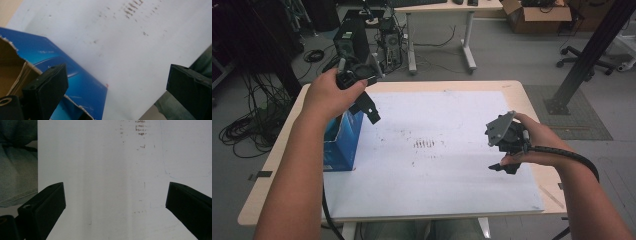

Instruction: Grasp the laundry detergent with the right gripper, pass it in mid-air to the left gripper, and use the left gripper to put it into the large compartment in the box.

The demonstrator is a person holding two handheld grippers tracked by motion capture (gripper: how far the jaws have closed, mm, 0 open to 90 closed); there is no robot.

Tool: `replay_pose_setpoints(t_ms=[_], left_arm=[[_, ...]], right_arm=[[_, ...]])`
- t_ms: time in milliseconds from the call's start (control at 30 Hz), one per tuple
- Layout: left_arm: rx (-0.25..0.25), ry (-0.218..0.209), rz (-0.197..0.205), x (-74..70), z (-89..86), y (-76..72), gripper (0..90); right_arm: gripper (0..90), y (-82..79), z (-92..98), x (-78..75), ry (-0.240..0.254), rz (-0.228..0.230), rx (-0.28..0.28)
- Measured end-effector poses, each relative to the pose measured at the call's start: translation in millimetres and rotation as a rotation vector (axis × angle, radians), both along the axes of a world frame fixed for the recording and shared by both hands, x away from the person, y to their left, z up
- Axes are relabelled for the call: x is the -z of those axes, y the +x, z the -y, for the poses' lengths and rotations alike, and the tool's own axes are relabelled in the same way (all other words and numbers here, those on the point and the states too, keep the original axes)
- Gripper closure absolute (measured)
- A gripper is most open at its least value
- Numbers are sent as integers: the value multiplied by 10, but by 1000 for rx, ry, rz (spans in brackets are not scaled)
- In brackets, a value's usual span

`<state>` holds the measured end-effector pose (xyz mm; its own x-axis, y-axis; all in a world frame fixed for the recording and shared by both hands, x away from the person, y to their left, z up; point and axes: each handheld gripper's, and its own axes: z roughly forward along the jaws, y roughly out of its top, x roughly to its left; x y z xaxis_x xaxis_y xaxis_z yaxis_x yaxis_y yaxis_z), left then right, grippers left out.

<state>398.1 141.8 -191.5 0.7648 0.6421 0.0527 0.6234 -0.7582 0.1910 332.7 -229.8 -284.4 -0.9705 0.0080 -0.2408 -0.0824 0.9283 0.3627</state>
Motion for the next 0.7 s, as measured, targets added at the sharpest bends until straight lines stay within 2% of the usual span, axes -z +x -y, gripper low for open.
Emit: replay_pose_setpoints(t_ms=[100, 333, 500, 700], left_arm=[[46, 21, -21, -1, 56, -10, 43], [134, 25, -46, -58, 168, -33, 42], [213, 32, -41, -111, 252, -64, 43], [299, 77, -47, -130, 361, -125, 43]], right_arm=[[26, 3, 10, -4, -1, 0, -1], [26, 31, 2, -24, -11, 1, -6], [26, 70, -7, -38, -24, -3, -6], [26, 122, -16, -60, -36, -8, -2]])
